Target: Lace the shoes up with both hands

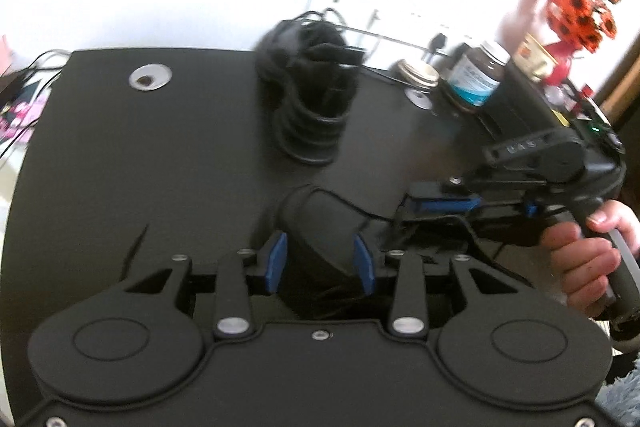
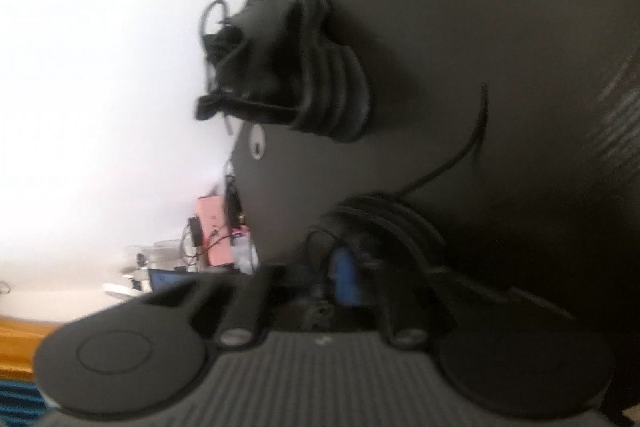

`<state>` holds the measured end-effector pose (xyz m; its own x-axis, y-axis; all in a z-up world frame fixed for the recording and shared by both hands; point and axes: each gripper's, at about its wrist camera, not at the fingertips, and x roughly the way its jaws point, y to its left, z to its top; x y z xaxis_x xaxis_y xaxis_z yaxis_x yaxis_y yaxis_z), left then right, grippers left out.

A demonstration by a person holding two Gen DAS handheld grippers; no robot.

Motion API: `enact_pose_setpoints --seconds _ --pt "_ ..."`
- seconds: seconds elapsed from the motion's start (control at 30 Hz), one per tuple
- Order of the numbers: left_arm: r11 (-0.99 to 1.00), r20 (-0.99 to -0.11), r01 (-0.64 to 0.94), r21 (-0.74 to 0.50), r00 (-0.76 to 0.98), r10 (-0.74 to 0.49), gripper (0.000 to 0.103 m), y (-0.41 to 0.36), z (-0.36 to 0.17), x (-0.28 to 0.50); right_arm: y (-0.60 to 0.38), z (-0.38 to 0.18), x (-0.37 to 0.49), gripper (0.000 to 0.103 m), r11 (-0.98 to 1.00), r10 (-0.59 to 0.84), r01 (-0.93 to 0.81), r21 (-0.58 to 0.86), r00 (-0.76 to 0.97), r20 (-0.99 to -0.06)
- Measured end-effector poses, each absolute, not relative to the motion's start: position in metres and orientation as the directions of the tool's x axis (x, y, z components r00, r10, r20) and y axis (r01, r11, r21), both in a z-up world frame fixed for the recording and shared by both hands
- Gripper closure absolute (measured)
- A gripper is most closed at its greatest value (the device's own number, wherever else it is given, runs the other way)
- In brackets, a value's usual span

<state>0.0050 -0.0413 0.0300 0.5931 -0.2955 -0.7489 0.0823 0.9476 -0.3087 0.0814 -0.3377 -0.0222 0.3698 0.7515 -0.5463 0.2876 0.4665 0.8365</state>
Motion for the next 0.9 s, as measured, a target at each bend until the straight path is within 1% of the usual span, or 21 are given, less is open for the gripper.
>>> enact_pose_setpoints --seconds 0.17,0.27,0.43,0.6,0.7,0.77,0.8,0.83,0.87,0.9 --pt "0.949 -0.771 0.084 -0.305 0.563 -0.298 0.062 -0.04 0.02 0.001 -0.36 -0.005 0.081 0.099 0.494 0.677 0.253 0.832 0.488 -0.551" --pt "0.945 -0.785 0.122 -0.304 0.53 -0.321 0.059 -0.05 0.01 -0.002 -0.376 0.004 0.082 0.099 0.507 0.626 0.248 0.825 0.552 -0.551" --pt "0.939 -0.805 0.182 -0.293 0.483 -0.345 0.055 -0.062 -0.004 -0.007 -0.41 0.009 0.079 0.099 0.498 0.546 0.288 0.818 0.629 -0.554" --pt "0.943 -0.812 0.226 -0.244 0.485 -0.326 0.056 -0.079 -0.012 -0.006 -0.431 0.008 0.072 0.099 0.489 0.503 0.323 0.81 0.655 -0.564" --pt "0.942 -0.809 0.254 -0.218 0.494 -0.32 0.061 -0.089 -0.012 -0.006 -0.433 0.006 0.069 0.099 0.488 0.497 0.33 0.808 0.656 -0.568" --pt "0.944 -0.81 0.267 -0.194 0.499 -0.308 0.078 -0.094 -0.012 -0.006 -0.435 0.006 0.065 0.099 0.489 0.498 0.328 0.808 0.656 -0.567" --pt "0.945 -0.811 0.275 -0.175 0.503 -0.297 0.082 -0.096 -0.013 -0.006 -0.434 0.005 0.066 0.099 0.491 0.498 0.325 0.808 0.656 -0.566" --pt "0.947 -0.811 0.282 -0.157 0.51 -0.286 0.089 -0.097 -0.013 -0.007 -0.432 0.004 0.067 0.099 0.493 0.499 0.322 0.808 0.656 -0.566" --pt "0.947 -0.809 0.286 -0.145 0.517 -0.28 0.092 -0.098 -0.012 -0.008 -0.431 0.002 0.068 0.099 0.494 0.5 0.32 0.808 0.656 -0.565" --pt "0.948 -0.806 0.287 -0.141 0.523 -0.278 0.092 -0.098 -0.012 -0.009 -0.43 0.002 0.069 0.099 0.495 0.501 0.317 0.809 0.656 -0.564"
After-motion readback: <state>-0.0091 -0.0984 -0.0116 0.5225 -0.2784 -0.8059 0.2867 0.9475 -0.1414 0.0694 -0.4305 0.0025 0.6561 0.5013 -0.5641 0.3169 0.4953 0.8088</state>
